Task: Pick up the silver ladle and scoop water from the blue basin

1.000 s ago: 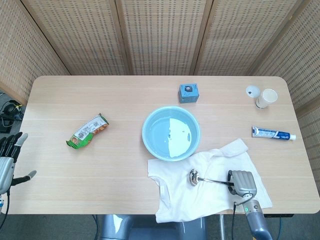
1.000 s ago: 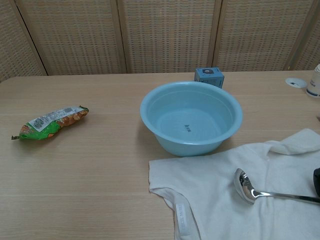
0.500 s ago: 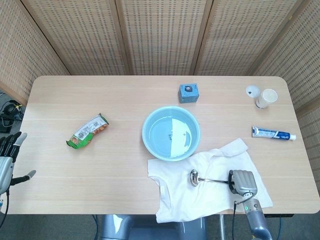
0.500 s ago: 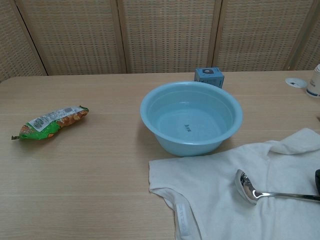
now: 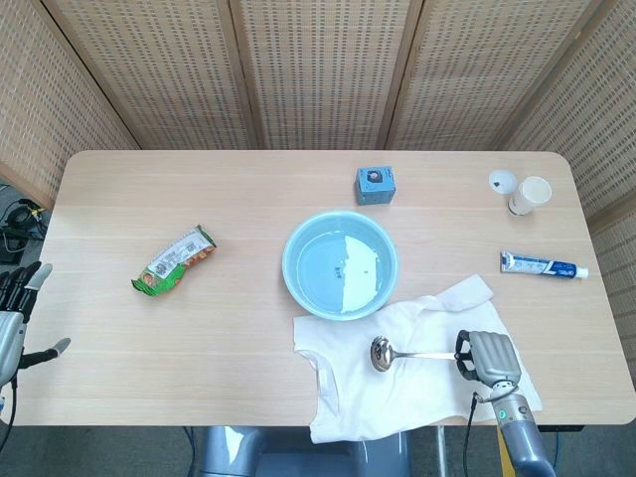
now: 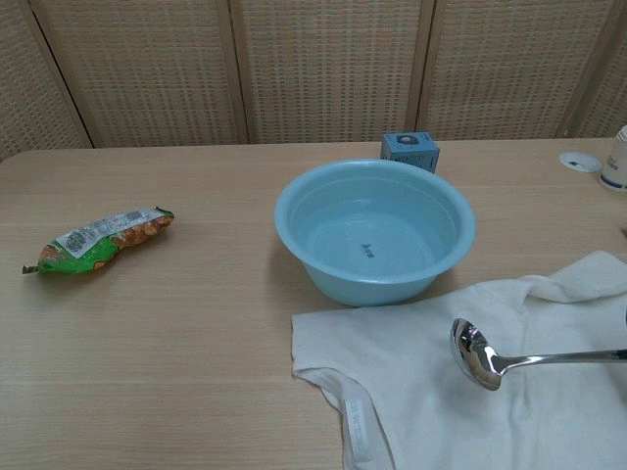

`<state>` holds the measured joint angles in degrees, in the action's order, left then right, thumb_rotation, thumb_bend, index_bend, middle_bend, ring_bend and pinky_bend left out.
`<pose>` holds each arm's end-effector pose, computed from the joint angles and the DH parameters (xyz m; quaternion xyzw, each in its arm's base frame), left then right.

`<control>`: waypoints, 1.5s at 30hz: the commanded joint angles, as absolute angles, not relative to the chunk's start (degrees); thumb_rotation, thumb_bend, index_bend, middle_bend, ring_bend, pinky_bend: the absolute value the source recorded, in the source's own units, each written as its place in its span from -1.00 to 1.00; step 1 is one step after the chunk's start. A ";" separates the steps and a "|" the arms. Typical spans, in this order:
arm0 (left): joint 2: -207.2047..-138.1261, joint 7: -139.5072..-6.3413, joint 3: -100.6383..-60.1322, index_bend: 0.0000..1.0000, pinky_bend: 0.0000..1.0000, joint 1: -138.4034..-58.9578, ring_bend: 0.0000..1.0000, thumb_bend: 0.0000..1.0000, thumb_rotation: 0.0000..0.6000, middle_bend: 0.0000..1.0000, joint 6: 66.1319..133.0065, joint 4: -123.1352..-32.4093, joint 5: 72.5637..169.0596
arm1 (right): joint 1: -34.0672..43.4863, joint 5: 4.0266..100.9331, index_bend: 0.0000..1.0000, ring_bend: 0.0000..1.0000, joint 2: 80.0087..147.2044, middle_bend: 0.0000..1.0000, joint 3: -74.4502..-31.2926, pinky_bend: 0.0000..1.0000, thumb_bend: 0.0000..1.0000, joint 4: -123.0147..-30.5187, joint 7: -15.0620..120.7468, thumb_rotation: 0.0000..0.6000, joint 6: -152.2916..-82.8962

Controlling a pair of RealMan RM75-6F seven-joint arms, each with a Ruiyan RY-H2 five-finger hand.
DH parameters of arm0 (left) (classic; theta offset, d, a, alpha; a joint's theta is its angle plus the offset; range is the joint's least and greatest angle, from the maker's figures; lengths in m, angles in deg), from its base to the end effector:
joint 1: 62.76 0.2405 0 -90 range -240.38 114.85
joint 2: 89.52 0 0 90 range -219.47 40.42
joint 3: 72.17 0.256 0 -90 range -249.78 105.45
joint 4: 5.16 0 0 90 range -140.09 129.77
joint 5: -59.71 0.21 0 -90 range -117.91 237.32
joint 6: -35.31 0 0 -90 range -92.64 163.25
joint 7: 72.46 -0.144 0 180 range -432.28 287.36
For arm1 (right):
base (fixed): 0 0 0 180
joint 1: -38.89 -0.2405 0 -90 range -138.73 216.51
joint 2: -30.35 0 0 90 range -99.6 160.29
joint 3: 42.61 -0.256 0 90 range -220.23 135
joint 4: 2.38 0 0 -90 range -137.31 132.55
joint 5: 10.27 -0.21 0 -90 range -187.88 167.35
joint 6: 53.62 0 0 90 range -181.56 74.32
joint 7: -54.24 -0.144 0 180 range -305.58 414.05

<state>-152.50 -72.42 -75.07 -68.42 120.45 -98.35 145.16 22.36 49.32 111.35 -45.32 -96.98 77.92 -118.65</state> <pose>-0.3080 0.1854 0.1648 -0.5944 -0.3834 -0.3920 0.5882 -0.2889 -0.2166 0.0212 0.6369 -0.5183 0.2373 0.5190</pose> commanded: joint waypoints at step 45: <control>-153.83 -72.83 -76.44 -1.00 -1.00 -69.93 -1.00 -1.00 1.00 -1.00 116.47 -95.49 140.52 | -17.05 9.84 0.42 1.00 112.53 1.00 -59.92 1.00 0.62 -97.01 123.74 1.00 -126.30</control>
